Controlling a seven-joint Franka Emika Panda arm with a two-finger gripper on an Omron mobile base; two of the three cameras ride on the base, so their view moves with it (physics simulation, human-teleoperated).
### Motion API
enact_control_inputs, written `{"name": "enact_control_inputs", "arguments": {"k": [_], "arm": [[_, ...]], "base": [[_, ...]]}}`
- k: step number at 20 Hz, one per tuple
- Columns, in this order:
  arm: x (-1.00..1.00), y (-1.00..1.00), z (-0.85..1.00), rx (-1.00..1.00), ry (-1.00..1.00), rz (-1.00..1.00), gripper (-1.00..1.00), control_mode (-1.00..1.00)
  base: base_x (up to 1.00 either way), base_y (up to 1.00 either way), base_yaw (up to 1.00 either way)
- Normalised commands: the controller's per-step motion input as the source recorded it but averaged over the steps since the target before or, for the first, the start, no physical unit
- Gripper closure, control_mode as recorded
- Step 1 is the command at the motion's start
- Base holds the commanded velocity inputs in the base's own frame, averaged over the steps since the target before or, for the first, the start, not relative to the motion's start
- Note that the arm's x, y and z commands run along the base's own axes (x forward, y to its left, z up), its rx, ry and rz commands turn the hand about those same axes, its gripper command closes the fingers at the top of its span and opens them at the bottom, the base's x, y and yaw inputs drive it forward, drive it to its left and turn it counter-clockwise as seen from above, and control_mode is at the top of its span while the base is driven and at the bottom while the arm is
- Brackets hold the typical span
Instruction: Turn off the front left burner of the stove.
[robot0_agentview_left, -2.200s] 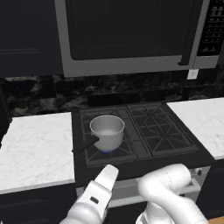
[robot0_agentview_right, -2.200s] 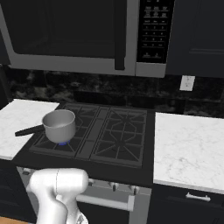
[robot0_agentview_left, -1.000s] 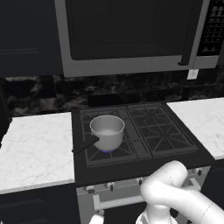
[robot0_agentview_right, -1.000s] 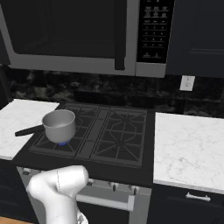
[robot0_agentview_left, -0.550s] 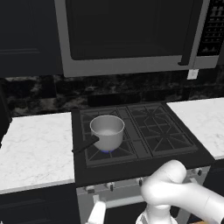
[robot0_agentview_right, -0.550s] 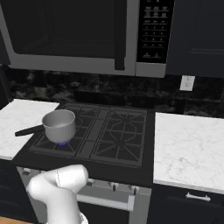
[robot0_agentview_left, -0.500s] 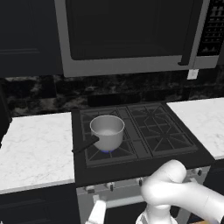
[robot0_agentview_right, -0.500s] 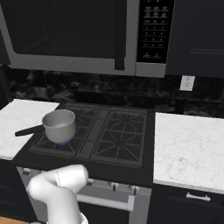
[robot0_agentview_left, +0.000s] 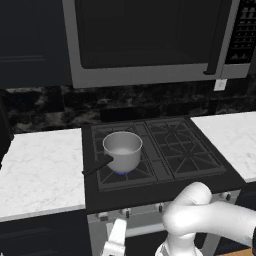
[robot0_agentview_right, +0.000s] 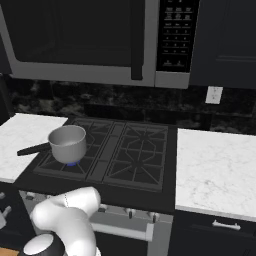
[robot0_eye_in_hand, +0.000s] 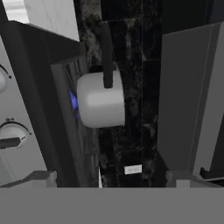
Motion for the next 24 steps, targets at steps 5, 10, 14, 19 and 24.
{"name": "enact_control_inputs", "arguments": {"k": [5, 10, 14, 19, 24], "arm": [[0.34, 0.00, -0.21, 0.00, 0.00, 0.00, -1.00, -1.00], [0.17, 0.06, -0.18, 0.00, 0.00, 0.00, -1.00, -1.00], [0.02, 0.23, -0.28, 0.00, 0.00, 0.00, -1.00, -1.00], [0.00, 0.37, -0.44, 0.00, -0.04, 0.01, -1.00, -1.00], [0.11, 0.03, -0.17, 0.00, -0.04, 0.00, -1.00, -1.00]], "base": [[0.00, 0.00, 0.00], [0.00, 0.00, 0.00], [0.00, 0.00, 0.00], [0.00, 0.00, 0.00], [0.00, 0.00, 0.00]]}}
